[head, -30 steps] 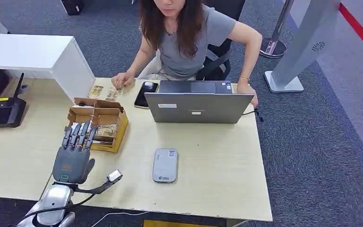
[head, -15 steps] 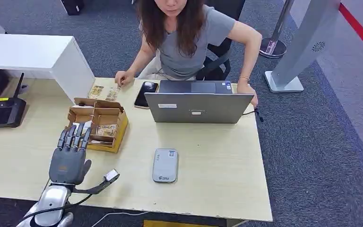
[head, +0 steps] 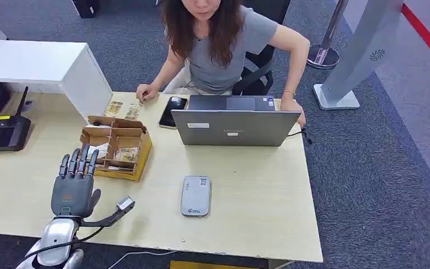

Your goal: Pass the card to the sensor for recognition and then transmit it.

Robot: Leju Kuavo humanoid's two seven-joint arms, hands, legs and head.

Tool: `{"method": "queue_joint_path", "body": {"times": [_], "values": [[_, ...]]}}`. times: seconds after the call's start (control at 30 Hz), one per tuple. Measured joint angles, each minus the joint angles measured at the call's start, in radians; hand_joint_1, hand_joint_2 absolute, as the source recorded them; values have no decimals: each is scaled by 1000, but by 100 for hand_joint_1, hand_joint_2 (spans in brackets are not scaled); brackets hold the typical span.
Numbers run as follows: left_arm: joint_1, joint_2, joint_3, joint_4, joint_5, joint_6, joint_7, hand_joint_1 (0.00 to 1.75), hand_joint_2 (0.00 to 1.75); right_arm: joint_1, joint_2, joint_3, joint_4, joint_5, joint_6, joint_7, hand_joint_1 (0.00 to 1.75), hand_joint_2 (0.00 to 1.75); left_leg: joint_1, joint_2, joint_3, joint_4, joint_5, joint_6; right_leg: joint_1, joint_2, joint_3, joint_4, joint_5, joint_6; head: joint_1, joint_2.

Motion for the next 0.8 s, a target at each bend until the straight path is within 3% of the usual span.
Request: {"method": "queue_joint_path", "body": {"times": [0.2,0.43,0.57,0.8], "values": [[-21,-18,15,46,73,5,-56,0,175,-1,-2,0,0,7,1,-2,0,0,0,0,0,0,0,0,0,0,0,0,0,0,0,0],[-32,-32,23,71,88,5,-65,0,175,-1,-2,0,0,7,1,-4,0,0,0,0,0,0,0,0,0,0,0,0,0,0,0,0],[-35,-37,28,78,161,3,-115,0,175,-2,-3,0,0,9,2,-7,0,0,0,0,0,0,0,0,0,0,0,0,0,0,0,0],[-40,-39,33,94,196,4,-146,0,175,-2,-5,0,0,18,4,-7,0,0,0,0,0,0,0,0,0,0,0,0,0,0,0,0]]}}
